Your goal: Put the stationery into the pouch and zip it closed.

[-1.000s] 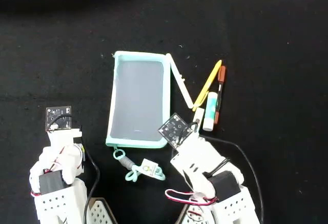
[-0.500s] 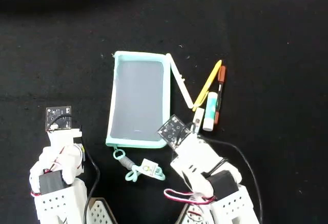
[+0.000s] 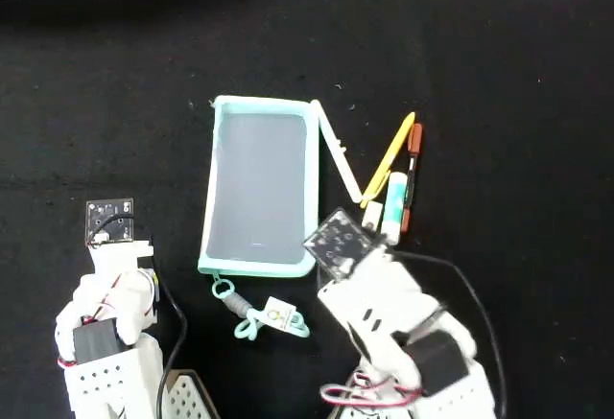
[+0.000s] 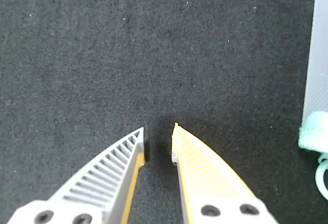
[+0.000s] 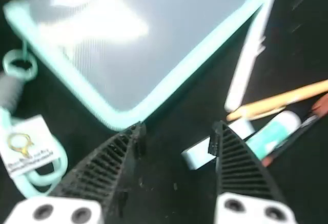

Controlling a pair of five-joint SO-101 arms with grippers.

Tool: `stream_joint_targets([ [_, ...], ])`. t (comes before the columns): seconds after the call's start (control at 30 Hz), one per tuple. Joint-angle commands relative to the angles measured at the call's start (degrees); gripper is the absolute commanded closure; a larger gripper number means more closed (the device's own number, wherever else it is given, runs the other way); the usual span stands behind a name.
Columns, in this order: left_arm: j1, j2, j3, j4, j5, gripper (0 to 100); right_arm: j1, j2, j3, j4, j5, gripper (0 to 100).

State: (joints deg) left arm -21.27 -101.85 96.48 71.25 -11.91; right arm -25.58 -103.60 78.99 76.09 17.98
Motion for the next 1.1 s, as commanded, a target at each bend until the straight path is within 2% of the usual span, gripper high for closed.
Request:
stream_joint_targets([
  [0.0, -0.04, 0.26, 0.92, 0.26, -0.26, 89, -0.79, 3.12, -6.81, 1.49, -0.62, 78.3],
  [0.3, -0.04, 0.26, 0.92, 0.26, -0.26, 89, -1.23, 33.54, -14.20, -0.70, -0.35, 78.3],
  [0.57, -0.04, 0.26, 0.92, 0.26, -0.26, 89, -14.86, 57.36, -17.36, -5.89, -0.70, 78.3],
  [0.7, -0.04, 0.26, 0.92, 0.26, -0.26, 89, -18.37, 63.34, -17.27, -8.97, -0.70, 78.3],
  [1.07, -0.04, 0.26, 0.92, 0.26, -0.26, 89, -19.60, 66.15, -16.75, -13.54, -0.62, 78.6],
])
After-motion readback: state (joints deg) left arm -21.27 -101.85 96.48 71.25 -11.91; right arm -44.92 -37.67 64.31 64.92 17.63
